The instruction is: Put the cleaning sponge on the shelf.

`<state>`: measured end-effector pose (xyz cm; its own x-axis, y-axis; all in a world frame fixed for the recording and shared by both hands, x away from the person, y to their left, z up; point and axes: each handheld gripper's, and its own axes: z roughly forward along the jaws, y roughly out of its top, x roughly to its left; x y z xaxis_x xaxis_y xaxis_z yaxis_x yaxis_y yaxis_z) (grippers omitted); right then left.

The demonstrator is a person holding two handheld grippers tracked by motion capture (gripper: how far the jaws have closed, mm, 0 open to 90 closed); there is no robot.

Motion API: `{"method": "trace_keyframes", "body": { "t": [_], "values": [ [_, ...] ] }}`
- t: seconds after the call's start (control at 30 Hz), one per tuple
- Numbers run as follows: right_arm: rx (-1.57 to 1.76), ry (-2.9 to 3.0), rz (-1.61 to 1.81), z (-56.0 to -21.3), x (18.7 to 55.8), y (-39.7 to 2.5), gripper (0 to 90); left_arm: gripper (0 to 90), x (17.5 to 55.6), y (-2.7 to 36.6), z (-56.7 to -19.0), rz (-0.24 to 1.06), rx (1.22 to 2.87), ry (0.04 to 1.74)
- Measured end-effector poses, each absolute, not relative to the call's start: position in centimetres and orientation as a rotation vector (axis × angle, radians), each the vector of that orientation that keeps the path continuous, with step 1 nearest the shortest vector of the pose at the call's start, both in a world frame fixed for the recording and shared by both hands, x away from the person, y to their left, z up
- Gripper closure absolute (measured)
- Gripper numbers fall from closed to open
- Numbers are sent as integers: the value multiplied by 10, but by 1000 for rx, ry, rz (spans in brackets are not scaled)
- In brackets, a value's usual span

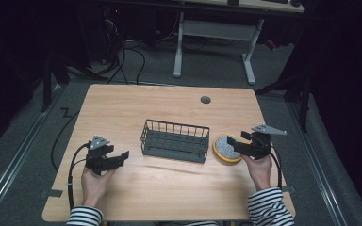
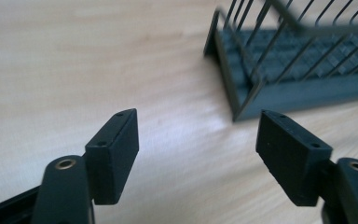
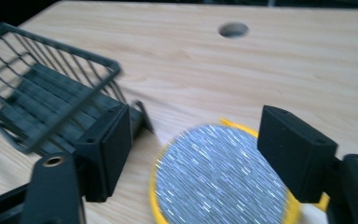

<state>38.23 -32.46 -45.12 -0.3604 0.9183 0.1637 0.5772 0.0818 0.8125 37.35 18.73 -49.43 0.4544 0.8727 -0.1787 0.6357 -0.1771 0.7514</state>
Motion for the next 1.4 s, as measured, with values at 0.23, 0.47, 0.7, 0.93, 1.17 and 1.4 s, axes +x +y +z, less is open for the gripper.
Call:
{"method": "trace_keyframes", "body": {
  "t": [0.23,0.47,0.7,0.93,1.17,1.4],
  "values": [
    [1598,1915,1176,-470,380,-354,245,261,367,186,-518,443,1991,1295],
    [1673,1908,1102,-491,384,-366,219,251,365,187,-531,460,2008,1306],
    [1733,1915,1101,-501,383,-368,213,241,362,185,-537,528,1991,1277],
    [1789,1897,1093,-512,388,-365,218,228,361,181,-537,551,1999,1289],
    [1828,1894,1093,-519,395,-361,221,226,361,181,-537,553,1998,1294],
    [1820,1903,1115,-519,397,-358,241,226,361,181,-537,554,1996,1297]
  ]
}}
